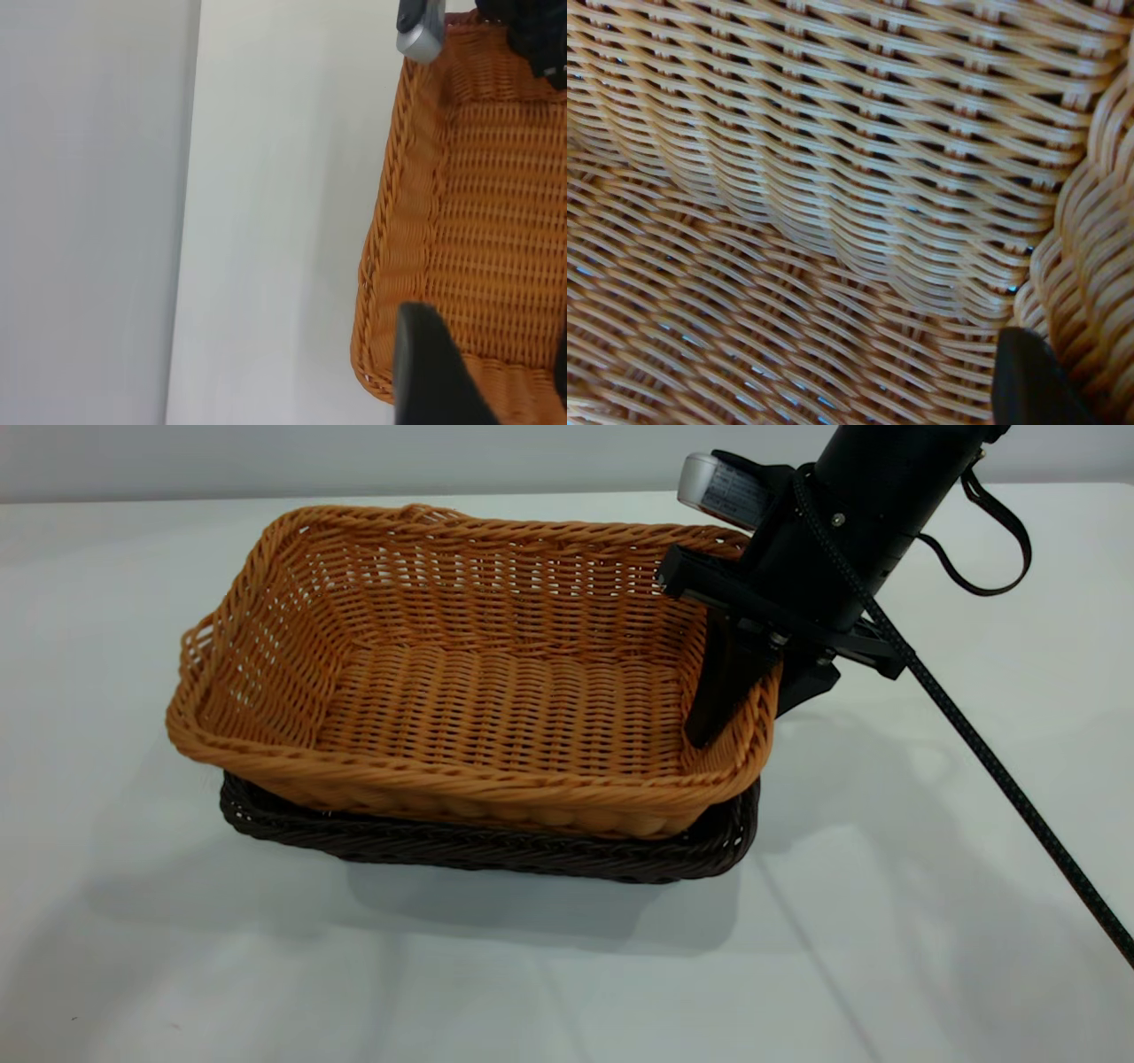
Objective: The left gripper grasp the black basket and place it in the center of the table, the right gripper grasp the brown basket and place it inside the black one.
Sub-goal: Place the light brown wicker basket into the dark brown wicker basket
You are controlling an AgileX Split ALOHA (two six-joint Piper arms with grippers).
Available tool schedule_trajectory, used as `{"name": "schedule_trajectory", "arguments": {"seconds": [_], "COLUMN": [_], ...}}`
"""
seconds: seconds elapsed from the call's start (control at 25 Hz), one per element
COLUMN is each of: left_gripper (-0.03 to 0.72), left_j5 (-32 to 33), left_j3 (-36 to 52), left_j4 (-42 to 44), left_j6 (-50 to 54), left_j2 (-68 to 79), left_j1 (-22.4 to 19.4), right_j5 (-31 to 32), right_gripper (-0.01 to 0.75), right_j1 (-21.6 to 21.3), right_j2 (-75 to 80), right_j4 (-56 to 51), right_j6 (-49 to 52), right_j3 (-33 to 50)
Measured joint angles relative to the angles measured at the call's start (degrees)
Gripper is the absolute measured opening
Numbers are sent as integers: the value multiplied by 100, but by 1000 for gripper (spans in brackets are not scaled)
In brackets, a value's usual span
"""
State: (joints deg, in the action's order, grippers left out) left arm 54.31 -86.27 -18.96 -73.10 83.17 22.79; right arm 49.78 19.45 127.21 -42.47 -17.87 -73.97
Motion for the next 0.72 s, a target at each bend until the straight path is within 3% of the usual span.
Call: {"name": "schedule_trajectory", "arguments": {"seconds": [0.08, 0.24, 0.36, 0.44, 0.56, 0.72], "left_gripper": [314, 314, 314, 314, 312, 312], "left_j5": [13, 13, 60, 190, 467, 821], "left_j3": [0, 0, 0, 0, 0, 0], "left_j4": [0, 4, 4, 4, 6, 6], "left_j6": [39, 57, 186, 355, 684, 1134], "left_j2": [0, 0, -18, -94, -334, -811], "left_j1": [0, 0, 0, 0, 0, 0], "right_j5": [10, 275, 957, 1501, 1771, 1865], "right_gripper": [163, 361, 522, 584, 607, 575], "right_j1": [0, 0, 0, 0, 0, 0], "right_j2": [0, 0, 0, 0, -63, -411], "right_j4": [13, -2, 264, 530, 1023, 1910], "right_j6": [-6, -98, -242, -259, -19, 397], "right_j3": [-7, -121, -484, -859, -1453, -1828]}}
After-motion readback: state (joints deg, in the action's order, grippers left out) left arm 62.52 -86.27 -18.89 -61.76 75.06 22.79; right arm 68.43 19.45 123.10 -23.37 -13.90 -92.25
